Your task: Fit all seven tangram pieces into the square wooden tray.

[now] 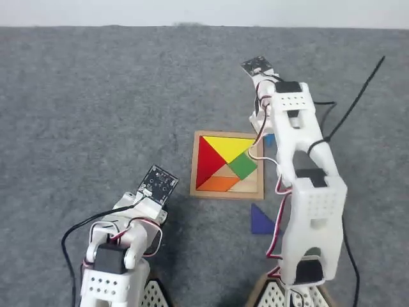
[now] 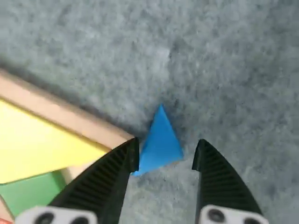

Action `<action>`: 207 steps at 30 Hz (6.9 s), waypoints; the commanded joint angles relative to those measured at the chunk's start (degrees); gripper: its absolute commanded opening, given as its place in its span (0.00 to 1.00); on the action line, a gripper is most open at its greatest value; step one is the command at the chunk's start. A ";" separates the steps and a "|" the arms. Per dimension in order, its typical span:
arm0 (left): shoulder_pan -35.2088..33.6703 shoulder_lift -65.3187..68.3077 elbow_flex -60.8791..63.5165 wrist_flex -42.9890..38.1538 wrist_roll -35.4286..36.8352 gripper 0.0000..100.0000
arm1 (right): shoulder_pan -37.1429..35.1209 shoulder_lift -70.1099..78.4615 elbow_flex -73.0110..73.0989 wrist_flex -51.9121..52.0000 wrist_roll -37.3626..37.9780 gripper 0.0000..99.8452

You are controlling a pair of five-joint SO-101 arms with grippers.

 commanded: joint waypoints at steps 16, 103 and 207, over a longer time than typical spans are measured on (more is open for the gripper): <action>-0.35 -0.62 -0.66 -0.09 -0.53 0.10 | 4.70 8.13 -14.33 6.37 -0.53 0.10; -0.35 -0.62 -0.66 -0.09 -0.53 0.10 | -8.22 -28.26 36.13 -9.27 15.21 0.01; -0.35 -0.62 -0.66 -0.09 -0.53 0.10 | -6.20 -43.03 41.14 4.44 3.34 0.01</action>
